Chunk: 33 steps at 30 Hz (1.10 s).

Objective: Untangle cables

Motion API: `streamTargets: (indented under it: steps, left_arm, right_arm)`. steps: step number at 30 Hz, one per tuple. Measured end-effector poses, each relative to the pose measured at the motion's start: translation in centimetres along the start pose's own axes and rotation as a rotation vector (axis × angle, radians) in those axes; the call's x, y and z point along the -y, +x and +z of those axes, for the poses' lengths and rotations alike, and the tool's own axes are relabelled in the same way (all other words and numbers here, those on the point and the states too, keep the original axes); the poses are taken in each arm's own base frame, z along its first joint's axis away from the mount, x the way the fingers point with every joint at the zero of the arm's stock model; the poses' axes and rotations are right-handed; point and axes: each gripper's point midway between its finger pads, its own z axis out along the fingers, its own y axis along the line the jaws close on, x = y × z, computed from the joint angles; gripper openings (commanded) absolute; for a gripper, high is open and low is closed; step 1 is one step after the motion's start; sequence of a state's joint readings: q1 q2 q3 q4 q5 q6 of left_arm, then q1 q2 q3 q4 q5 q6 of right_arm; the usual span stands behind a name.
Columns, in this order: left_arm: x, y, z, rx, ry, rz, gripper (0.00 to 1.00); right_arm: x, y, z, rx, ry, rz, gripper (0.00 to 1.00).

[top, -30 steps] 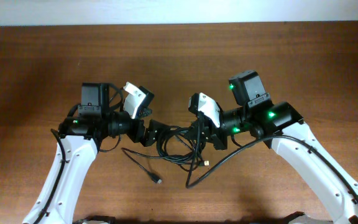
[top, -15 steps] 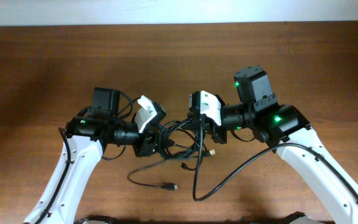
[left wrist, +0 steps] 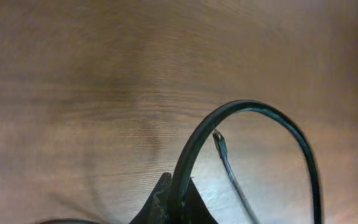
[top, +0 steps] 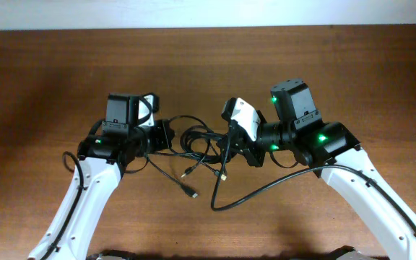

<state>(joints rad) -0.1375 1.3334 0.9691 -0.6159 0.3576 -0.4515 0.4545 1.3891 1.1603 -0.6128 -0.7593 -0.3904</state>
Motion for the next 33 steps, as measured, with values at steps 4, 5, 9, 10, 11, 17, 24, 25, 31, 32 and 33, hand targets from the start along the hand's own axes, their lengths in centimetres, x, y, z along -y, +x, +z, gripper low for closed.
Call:
streamTargets:
  steps: [4, 5, 9, 10, 11, 17, 24, 25, 31, 32, 33]
  left_arm:
    - [-0.7, 0.1, 0.0, 0.007, -0.039, -0.382, 0.00]
    - [-0.9, 0.2, 0.0, 0.008, -0.046, -0.477, 0.00]
    - [-1.1, 0.2, 0.0, 0.023, -0.054, -0.788, 0.00]
    - [-1.1, 0.2, 0.0, 0.026, -0.054, -0.872, 0.00]
    - [-1.1, 0.1, 0.0, 0.034, -0.052, -0.984, 0.00]
    - [-0.8, -1.8, -0.1, 0.110, 0.006, -1.312, 0.00]
    - [-2.8, -3.5, -0.6, 0.261, -0.020, -1.382, 0.32]
    - [-3.6, -3.9, -0.8, 0.309, -0.043, -1.391, 0.46]
    - [-5.5, -3.9, -1.3, 0.360, -0.148, -1.201, 0.87]
    - [-5.5, -3.8, -1.3, 0.355, -0.156, -1.152, 0.85]
    - [-5.3, -3.9, -1.3, 0.339, -0.163, -1.054, 0.77]
  right_arm:
    - [0.3, 0.2, 0.0, -0.009, 0.021, 0.041, 0.04]
    - [0.4, 0.2, 0.0, -0.011, 0.023, 0.046, 0.04]
    - [0.5, 0.2, 0.0, -0.013, 0.027, 0.053, 0.04]
    - [0.5, 0.2, 0.0, -0.013, 0.027, 0.055, 0.04]
    - [0.5, 0.2, 0.0, -0.012, 0.028, 0.056, 0.04]
    - [0.5, 0.2, 0.0, -0.010, 0.028, 0.058, 0.04]
    - [0.5, 0.2, 0.0, -0.010, 0.028, 0.062, 0.04]
    - [0.4, 0.3, 0.0, -0.016, 0.026, 0.071, 0.04]
    - [0.4, 0.4, 0.0, -0.017, 0.025, 0.076, 0.04]
    - [0.4, 0.4, 0.0, -0.017, 0.025, 0.077, 0.04]
    - [0.4, 0.4, 0.0, -0.017, 0.025, 0.076, 0.04]
